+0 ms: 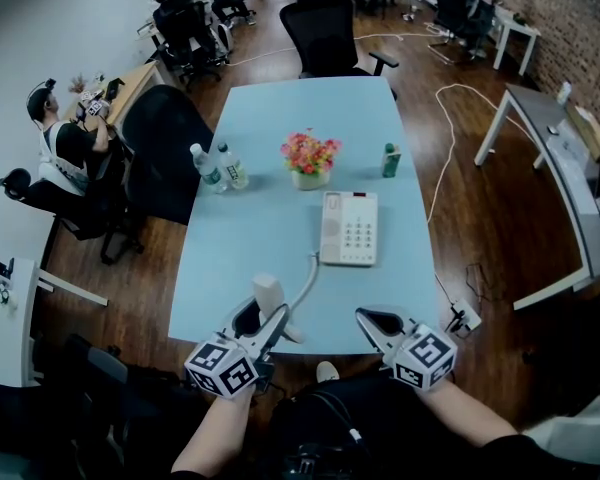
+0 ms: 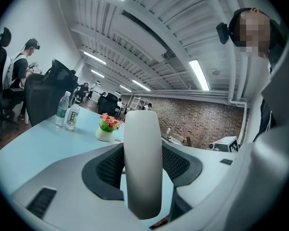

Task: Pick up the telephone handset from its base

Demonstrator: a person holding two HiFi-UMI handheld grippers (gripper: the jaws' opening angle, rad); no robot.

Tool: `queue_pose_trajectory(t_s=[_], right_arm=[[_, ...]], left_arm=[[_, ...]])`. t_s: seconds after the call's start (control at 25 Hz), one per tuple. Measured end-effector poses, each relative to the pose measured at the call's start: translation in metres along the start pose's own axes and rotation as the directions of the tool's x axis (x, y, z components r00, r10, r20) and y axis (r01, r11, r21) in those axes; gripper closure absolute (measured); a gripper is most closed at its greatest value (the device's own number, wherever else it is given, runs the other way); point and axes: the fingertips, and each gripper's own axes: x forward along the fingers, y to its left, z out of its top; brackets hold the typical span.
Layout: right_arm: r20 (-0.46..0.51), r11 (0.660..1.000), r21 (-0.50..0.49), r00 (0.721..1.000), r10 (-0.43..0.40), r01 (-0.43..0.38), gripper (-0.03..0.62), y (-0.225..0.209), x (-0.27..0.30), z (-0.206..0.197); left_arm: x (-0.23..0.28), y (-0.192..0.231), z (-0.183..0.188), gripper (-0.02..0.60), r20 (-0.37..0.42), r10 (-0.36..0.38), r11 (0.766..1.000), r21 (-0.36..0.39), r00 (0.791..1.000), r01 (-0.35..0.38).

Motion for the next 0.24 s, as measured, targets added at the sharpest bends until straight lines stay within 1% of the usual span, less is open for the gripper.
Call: queue_pose_trajectory(t_s=[0.24], right_arm=[[-0.002,1.000,-0.001,1.000,0.003,-0.003,0.579,0.0008,-0.0036,-0.0009]], left_arm=[[-0.0006,-0.0025,-0.0014,0.347,-0.002,0.006,1.000,0.005,1.000,-0.006]])
